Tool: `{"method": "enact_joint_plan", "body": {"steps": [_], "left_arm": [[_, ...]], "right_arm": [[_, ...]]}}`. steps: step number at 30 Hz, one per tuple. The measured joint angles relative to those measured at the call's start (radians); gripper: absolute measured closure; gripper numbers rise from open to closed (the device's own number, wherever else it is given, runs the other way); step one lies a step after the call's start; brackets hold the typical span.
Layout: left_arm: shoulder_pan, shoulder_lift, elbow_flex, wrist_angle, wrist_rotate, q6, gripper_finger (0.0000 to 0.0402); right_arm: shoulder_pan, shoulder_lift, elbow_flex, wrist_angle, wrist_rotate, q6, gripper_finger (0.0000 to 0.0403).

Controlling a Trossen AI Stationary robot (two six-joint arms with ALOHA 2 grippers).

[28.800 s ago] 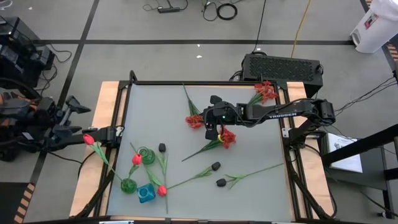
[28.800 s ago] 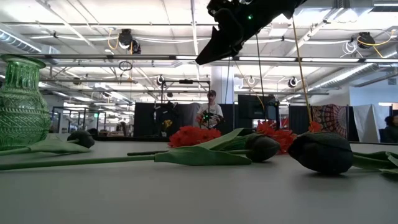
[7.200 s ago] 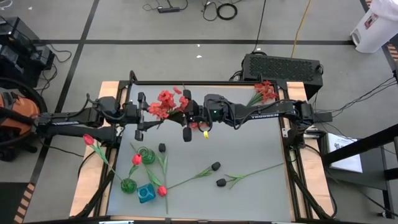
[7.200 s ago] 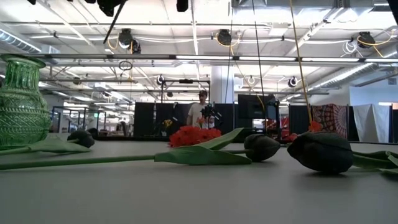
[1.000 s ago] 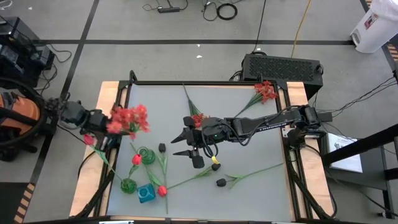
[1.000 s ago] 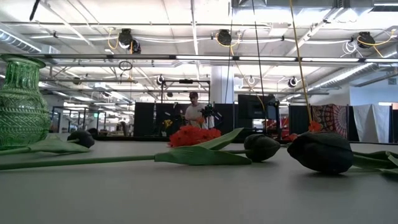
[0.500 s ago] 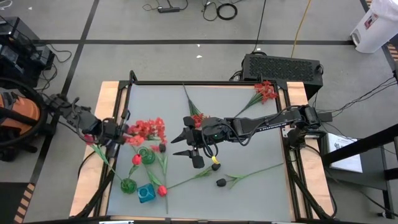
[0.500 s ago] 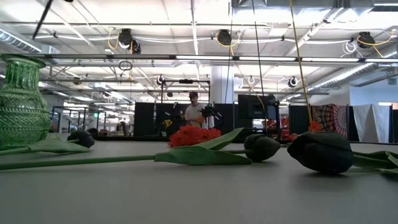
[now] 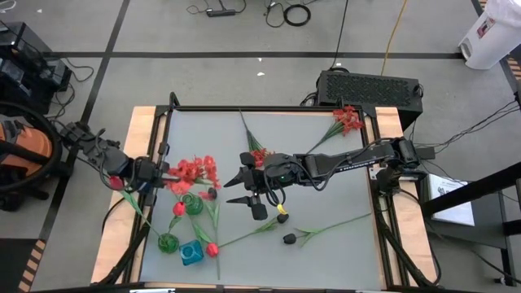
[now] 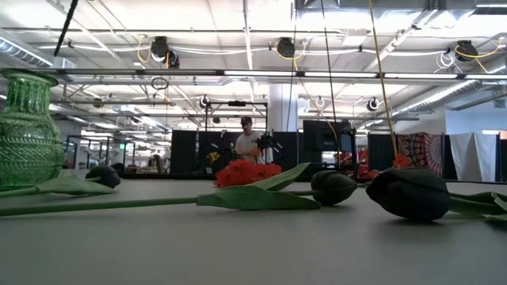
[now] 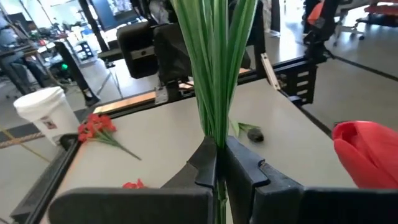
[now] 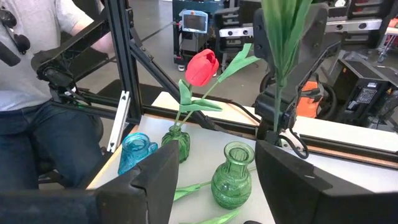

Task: Sort flowers into vase by color
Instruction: Put the bottom orange flowers into the top green vase

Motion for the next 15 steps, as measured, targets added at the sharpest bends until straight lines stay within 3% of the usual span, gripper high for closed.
{"method": "enact_joint_plan", "body": {"steps": [8, 15], "left_arm": [[0.098, -0.001, 0.000, 0.002, 0.207, -0.005, 0.0384], [0.188, -0.001, 0.000, 0.001, 0.364, -0.155, 0.0384]], "right_arm": [[0.000, 0.000, 0.000, 0.000, 0.000, 0.000, 0.0200], [0.000, 0.000, 0.000, 0.000, 0.000, 0.000, 0.0200]]}}
